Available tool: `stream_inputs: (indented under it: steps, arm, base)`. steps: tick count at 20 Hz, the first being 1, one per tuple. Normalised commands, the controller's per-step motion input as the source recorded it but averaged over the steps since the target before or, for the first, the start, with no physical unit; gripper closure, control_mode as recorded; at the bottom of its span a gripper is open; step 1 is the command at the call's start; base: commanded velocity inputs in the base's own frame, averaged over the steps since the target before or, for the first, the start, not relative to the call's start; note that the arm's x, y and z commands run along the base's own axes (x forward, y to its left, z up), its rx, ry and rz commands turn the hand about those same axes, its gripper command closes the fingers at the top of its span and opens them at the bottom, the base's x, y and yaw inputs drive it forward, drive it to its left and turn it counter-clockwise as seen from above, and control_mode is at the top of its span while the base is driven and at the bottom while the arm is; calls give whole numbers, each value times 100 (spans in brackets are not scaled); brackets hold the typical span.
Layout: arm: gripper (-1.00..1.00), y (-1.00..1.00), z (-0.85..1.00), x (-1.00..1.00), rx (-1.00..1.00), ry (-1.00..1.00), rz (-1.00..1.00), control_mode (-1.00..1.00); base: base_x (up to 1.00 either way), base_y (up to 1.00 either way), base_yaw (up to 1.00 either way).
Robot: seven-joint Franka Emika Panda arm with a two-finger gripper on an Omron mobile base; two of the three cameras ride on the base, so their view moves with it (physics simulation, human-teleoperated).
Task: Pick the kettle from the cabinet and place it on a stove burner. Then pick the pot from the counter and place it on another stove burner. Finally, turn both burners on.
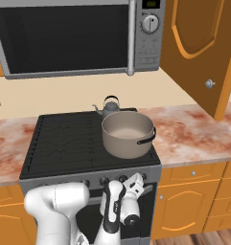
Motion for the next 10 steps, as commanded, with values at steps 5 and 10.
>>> stream_inputs:
  steps: [5, 10]
  arm:
    - [-100, 4, 10, 0, -10, -1, 0, -100]
    - [-100, 0, 4, -2, -5, -4, 0, -100]
  base:
    - [0, 0, 0]
    - [0, 0, 0]
